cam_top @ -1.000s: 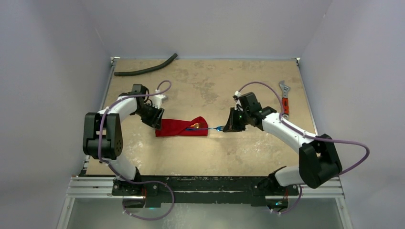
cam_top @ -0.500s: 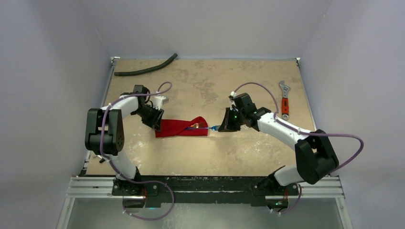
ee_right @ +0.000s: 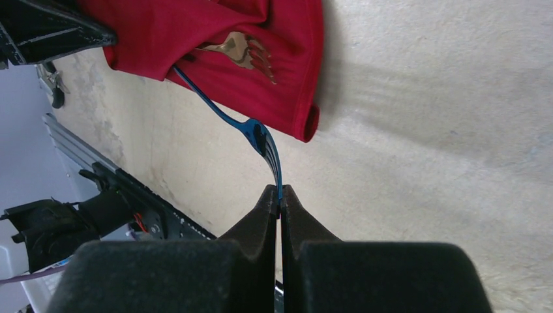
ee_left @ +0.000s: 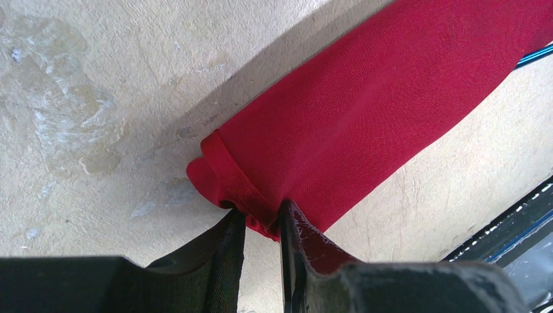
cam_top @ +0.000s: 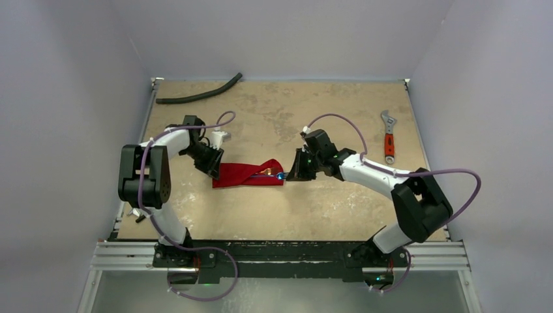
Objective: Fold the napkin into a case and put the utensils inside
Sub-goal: Insert the fork into the folded napkin.
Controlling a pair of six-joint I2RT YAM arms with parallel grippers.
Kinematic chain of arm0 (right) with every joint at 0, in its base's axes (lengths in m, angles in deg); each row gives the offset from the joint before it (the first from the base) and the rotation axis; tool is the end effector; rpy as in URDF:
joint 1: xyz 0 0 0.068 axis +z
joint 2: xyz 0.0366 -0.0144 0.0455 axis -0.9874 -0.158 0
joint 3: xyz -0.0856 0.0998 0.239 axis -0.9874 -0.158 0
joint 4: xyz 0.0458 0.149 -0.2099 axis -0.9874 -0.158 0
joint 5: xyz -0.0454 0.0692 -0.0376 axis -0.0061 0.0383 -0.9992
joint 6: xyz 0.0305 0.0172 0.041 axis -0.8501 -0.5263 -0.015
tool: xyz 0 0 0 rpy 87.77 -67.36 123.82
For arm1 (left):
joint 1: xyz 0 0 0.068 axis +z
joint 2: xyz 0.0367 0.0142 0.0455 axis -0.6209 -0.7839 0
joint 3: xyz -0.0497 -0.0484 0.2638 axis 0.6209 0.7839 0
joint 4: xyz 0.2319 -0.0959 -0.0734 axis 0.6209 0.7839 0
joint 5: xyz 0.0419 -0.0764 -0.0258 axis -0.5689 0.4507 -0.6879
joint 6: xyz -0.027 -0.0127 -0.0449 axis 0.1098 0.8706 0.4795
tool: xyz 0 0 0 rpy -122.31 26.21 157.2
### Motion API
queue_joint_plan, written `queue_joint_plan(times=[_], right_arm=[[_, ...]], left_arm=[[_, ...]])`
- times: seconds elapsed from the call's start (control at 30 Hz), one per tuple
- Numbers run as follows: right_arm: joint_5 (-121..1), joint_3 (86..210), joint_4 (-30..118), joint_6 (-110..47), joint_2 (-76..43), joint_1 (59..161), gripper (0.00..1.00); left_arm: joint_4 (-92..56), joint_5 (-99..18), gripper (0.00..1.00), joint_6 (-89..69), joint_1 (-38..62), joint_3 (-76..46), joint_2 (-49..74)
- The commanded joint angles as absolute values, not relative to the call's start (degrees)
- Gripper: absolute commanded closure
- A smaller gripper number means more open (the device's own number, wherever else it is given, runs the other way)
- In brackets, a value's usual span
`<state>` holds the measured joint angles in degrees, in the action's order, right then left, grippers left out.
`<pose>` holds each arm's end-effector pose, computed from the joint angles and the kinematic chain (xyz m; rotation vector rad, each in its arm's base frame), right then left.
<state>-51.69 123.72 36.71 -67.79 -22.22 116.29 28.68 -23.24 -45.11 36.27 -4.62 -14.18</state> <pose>0.2538 0.1920 0.2067 0.0236 2.5258 0.9449 0.3106 -0.0267 0.1534 0.6786 2.8263 -0.6187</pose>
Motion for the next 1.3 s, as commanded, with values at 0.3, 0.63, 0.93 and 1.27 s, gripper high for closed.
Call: queue_joint_plan(times=[0.3, 0.63, 0.93, 1.27], right_arm=[[-52.57, 127.52, 44.55, -70.11, -27.8, 118.13, 1.0], [-51.16, 128.35, 49.12, -70.02, -32.24, 118.7, 1.0], [-51.19, 129.93, 51.34, -70.54, -35.36, 119.56, 1.0], [-51.29, 131.88, 51.57, -70.31, -38.51, 120.46, 0.79]], left_arm=[[30.66, -22.1, 0.78, -48.37, 36.16, -4.91, -16.21], [31.82, -22.1, 0.8, -48.82, 36.17, -5.98, -16.63], [32.69, -21.23, 0.8, -48.95, 36.17, -6.38, -16.93], [33.42, -21.4, 0.81, -49.14, 36.19, -7.13, -17.53]])
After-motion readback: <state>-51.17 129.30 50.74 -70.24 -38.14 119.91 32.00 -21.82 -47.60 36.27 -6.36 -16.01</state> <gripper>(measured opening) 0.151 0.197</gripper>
